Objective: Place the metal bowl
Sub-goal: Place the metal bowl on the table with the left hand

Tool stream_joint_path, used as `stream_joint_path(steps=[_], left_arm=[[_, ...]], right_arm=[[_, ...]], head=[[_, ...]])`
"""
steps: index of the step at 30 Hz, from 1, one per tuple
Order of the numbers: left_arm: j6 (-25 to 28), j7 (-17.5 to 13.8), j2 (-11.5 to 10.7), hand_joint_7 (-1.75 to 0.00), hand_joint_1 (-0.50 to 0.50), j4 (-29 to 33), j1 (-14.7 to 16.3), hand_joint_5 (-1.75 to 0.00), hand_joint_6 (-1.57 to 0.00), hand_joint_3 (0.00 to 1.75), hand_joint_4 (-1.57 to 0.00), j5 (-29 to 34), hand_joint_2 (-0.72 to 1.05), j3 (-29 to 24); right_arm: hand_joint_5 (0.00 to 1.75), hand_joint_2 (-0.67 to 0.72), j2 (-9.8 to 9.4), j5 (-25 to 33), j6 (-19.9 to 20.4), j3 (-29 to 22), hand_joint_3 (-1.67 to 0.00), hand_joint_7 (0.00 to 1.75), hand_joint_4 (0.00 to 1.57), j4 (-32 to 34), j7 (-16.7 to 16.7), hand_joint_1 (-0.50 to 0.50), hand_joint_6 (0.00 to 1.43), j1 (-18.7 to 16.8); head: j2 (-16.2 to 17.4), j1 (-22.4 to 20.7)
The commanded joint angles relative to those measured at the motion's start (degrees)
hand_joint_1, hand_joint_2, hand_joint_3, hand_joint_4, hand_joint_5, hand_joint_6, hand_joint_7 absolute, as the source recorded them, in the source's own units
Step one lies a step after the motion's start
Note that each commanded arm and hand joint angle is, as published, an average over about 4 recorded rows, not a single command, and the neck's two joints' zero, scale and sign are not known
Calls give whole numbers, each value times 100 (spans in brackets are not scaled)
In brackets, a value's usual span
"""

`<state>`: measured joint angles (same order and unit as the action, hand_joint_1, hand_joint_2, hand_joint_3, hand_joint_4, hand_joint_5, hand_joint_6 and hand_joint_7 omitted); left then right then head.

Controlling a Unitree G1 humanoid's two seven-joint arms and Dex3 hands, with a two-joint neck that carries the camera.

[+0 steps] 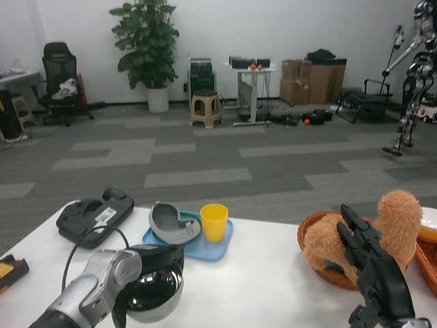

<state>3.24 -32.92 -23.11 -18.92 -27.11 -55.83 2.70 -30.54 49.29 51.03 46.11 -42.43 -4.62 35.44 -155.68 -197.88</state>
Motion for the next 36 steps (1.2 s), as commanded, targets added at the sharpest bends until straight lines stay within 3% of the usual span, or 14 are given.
stream_joint_path(steps=[1,3,6,10,13,21,31,36], left_arm=[[-140,493,323,-168,-50,-683,-150,-175,0,157,-25,-411,96,-338],[-118,774,448,-168,-50,-1136,-284,-175,0,157,-23,-615,96,-386],[-104,934,527,-168,-50,-1463,-427,-175,0,157,-22,-767,96,-358],[-91,1563,711,-168,-50,-1993,-662,-175,0,157,-22,-1105,96,-505],[-60,1859,817,-168,-50,-2379,-809,-175,0,157,-23,-1356,96,-617],[-34,2325,1195,-168,-50,-3153,-1121,-175,-1,148,-26,-2050,96,-1276],[-12,2567,1283,-161,-50,-3874,-1325,-175,-5,144,-23,-2050,96,-1516],[-17,2659,1353,-154,-50,-4045,-1328,-175,-6,146,-7,-2037,100,-1614]], right_arm=[[0,72,-5,11,-32,67,0,16,6,0,-13,29,0,69],[0,72,-5,11,-32,97,0,16,6,4,-13,29,0,69],[0,72,-5,11,-32,108,0,16,6,11,-15,29,0,69],[0,72,-5,11,-30,108,0,16,6,37,-13,29,0,60],[0,72,-9,15,-28,108,0,14,6,46,-13,27,0,55],[0,72,-22,20,-32,148,0,14,6,68,-13,29,0,51],[0,72,-22,44,-28,161,0,14,6,101,-13,28,0,31],[0,72,-22,46,-32,166,0,16,6,99,-13,27,0,29]], head=[[31,-58],[61,-93],[143,-159],[244,-263],[285,-327],[378,-531],[533,-538],[492,-575]])
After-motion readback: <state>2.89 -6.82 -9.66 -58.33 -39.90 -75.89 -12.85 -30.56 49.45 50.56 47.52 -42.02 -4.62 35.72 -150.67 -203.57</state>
